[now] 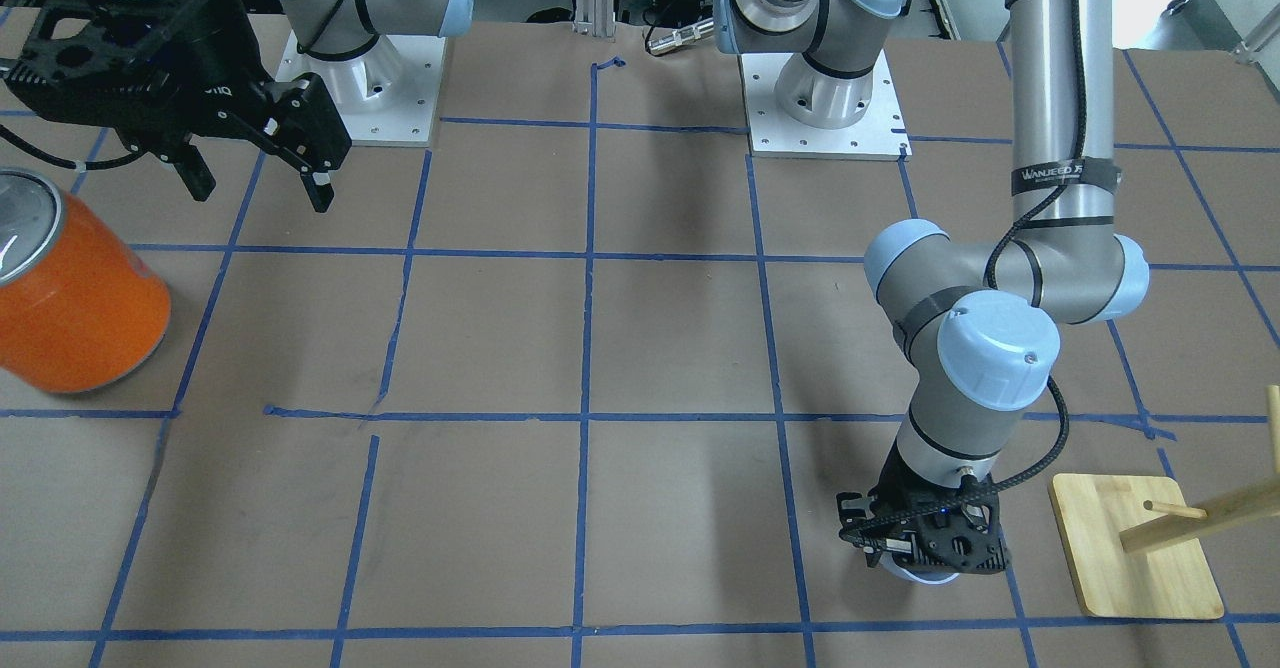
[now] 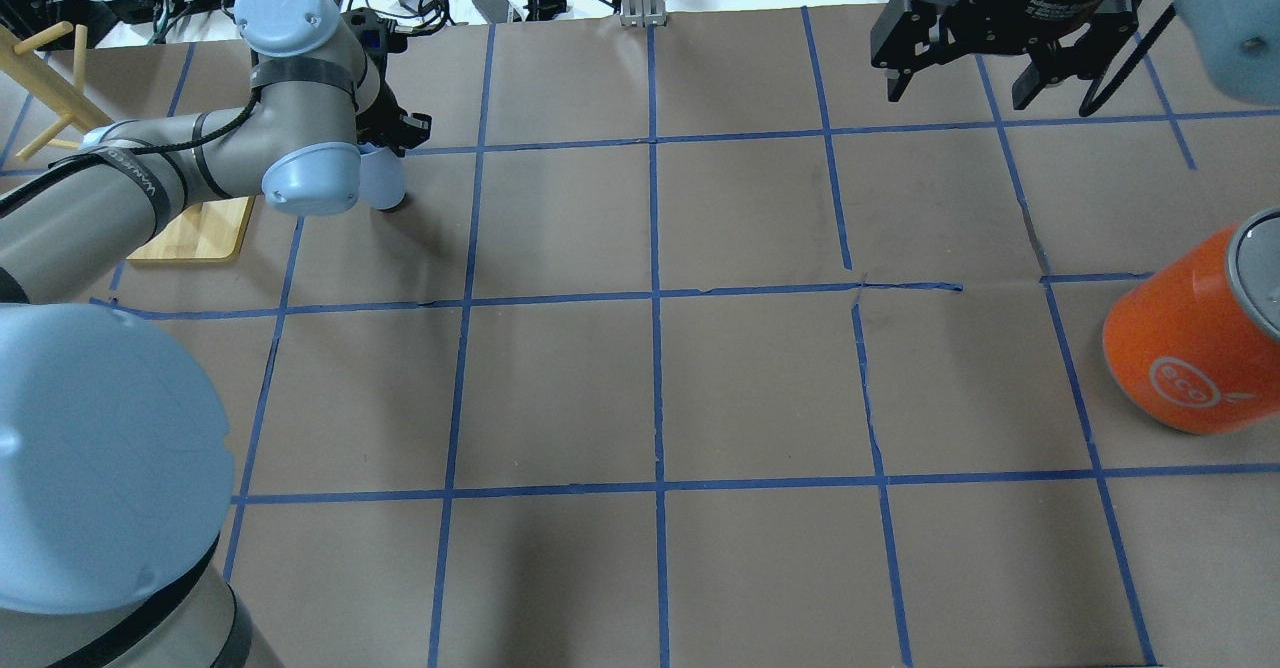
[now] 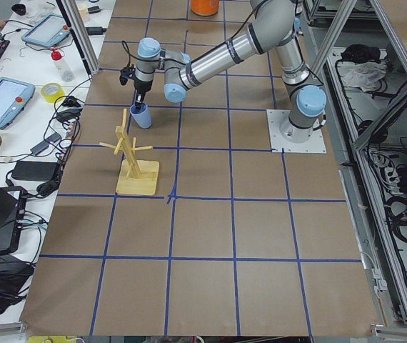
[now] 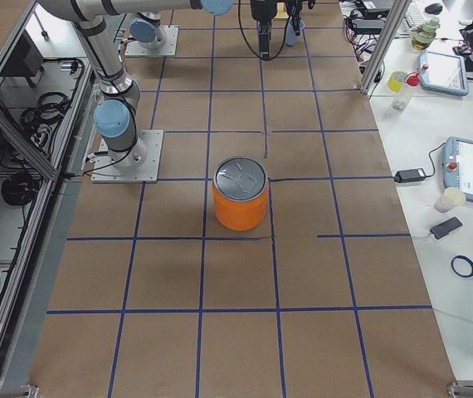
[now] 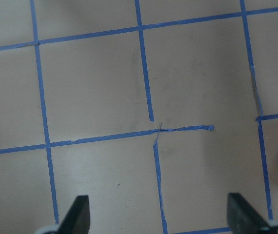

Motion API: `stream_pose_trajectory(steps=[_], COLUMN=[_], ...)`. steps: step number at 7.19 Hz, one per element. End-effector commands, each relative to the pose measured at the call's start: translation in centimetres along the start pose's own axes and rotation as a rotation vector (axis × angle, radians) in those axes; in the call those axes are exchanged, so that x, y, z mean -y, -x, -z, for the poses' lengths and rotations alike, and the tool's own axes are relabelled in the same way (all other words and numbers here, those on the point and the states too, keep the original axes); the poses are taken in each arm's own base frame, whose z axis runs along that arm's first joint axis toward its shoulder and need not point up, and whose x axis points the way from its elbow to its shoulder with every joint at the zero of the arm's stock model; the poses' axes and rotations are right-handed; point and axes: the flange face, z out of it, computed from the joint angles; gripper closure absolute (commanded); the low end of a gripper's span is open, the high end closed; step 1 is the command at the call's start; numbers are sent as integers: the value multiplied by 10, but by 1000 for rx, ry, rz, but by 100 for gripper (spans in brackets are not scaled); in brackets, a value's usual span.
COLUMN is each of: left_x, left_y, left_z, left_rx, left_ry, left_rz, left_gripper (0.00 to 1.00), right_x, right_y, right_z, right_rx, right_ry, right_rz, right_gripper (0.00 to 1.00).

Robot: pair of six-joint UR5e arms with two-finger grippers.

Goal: Flip cup
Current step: 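Lower the upright cup onto the table and open the left gripper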

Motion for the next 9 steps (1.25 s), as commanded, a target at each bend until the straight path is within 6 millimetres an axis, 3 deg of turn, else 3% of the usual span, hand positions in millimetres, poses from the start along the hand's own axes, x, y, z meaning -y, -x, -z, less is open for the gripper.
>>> stream_pose_trajectory(steps=[1,5,6,8,9], left_x=[8,-17,-29,-71,-91], left_y=[-8,-16,-20,-53,-57], left_z=[31,147,181,265,303], left_rx=[-27,-48,-54,-52,-51], left_ry=[-24,180,208,255,252], left_rz=[-3,13,14,16,13], left_gripper=[0,0,0,0,0], right_x=[0,0,0,0,0], right_y=[0,0,0,0,0], right_z=[0,0,0,0,0], right_rx=[0,0,0,0,0], right_ry=[0,-1,-1,-1,-1], right_rz=[-1,-1,1,-1,-1], right_gripper=[0,0,0,0,0])
